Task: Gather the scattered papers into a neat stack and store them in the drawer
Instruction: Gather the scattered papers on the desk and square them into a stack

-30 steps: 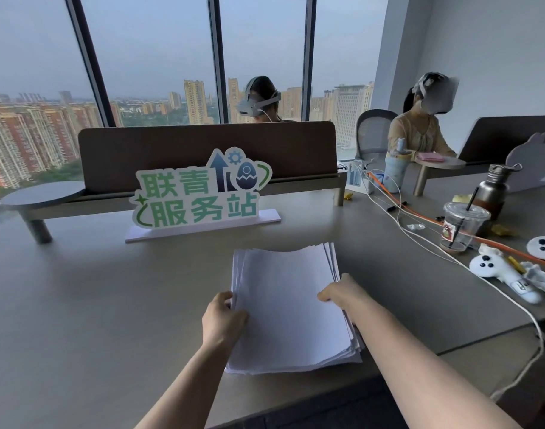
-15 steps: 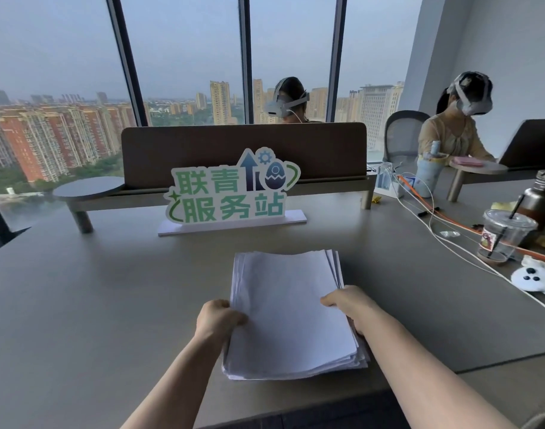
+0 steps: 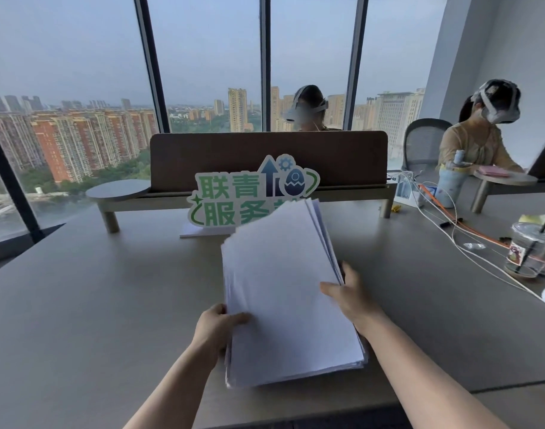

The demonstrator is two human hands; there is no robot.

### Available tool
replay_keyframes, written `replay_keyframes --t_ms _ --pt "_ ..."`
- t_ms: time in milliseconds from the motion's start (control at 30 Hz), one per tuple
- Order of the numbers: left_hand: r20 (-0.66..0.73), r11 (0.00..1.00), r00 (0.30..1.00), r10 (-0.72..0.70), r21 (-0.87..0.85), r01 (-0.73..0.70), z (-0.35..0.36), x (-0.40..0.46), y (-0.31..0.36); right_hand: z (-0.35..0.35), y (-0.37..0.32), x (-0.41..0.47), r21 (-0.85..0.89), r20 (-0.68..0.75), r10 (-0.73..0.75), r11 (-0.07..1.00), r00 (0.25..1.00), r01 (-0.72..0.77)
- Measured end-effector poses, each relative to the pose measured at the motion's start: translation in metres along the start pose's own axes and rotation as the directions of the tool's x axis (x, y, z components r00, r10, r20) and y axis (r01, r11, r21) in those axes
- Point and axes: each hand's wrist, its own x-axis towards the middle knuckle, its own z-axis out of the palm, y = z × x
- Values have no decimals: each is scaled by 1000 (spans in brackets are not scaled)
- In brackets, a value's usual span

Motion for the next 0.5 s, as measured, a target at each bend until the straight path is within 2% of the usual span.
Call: replay_keyframes --t_ms 133,233,300,433,500 --pt "-53 986 995 84 -140 -91 -6 -4 11 7 -11 -3 203 -23 -53 978 998 56" --pt "3 947 991 137 -295 -130 -10 -7 25 11 -21 -6 253 -21 -131 958 991 132" --pt "3 928 980 198 -323 -186 -14 -7 35 13 -28 -6 279 -26 -188 942 982 187" --pt "-180 863 913 367 -299 -406 -19 -14 55 19 -53 -8 326 -28 -332 889 943 323" --pt "-222 824 876 428 -302 -479 -19 -20 58 23 -56 -10 331 3 -368 878 930 346"
